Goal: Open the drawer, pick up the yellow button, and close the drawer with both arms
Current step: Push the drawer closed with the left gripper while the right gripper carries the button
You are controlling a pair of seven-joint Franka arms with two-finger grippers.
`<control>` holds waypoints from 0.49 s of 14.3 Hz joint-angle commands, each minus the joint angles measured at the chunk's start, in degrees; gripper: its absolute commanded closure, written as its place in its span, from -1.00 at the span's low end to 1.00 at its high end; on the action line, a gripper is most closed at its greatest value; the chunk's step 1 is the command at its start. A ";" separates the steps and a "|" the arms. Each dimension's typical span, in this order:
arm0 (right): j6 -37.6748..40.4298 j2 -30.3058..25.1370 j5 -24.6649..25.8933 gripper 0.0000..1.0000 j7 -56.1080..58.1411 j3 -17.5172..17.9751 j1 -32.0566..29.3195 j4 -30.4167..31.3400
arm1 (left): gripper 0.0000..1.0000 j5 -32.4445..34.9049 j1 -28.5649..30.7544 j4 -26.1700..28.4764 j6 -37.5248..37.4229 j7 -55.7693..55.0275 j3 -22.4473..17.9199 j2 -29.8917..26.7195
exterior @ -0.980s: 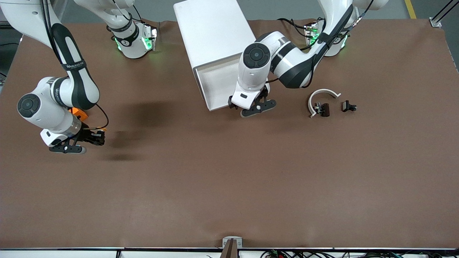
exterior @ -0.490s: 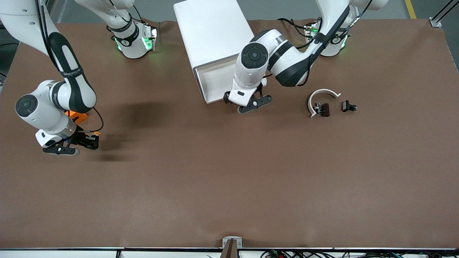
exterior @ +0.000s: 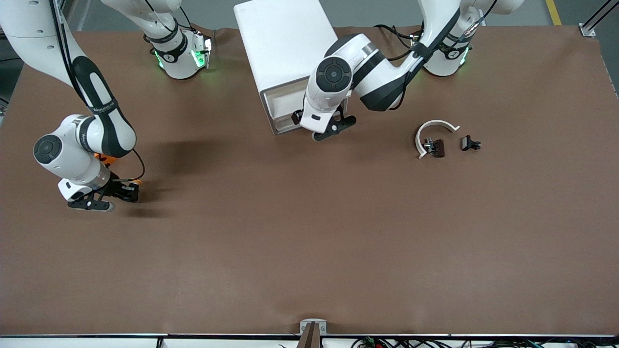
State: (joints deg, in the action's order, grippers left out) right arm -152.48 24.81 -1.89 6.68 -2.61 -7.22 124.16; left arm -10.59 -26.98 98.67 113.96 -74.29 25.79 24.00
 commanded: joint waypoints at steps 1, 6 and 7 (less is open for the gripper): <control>-0.63 1.73 0.58 1.00 0.44 1.02 -1.66 -0.32 | -1.00 -3.90 -1.41 -1.37 -0.85 -2.09 0.57 1.13; 0.07 1.82 0.49 -0.99 -0.17 1.11 -2.35 -1.11 | -1.00 -9.44 -1.94 -1.37 -0.85 -2.26 0.57 1.40; 0.16 1.82 0.49 -1.00 0.18 1.11 -2.53 -1.63 | -1.00 -9.88 -1.94 -1.37 -0.85 -2.26 0.57 1.74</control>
State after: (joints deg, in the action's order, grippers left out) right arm -152.53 26.32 -1.90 6.64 -2.60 -7.75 123.82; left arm -17.85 -28.32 98.67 113.80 -74.82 25.82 24.89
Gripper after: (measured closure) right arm 0.515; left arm 0.000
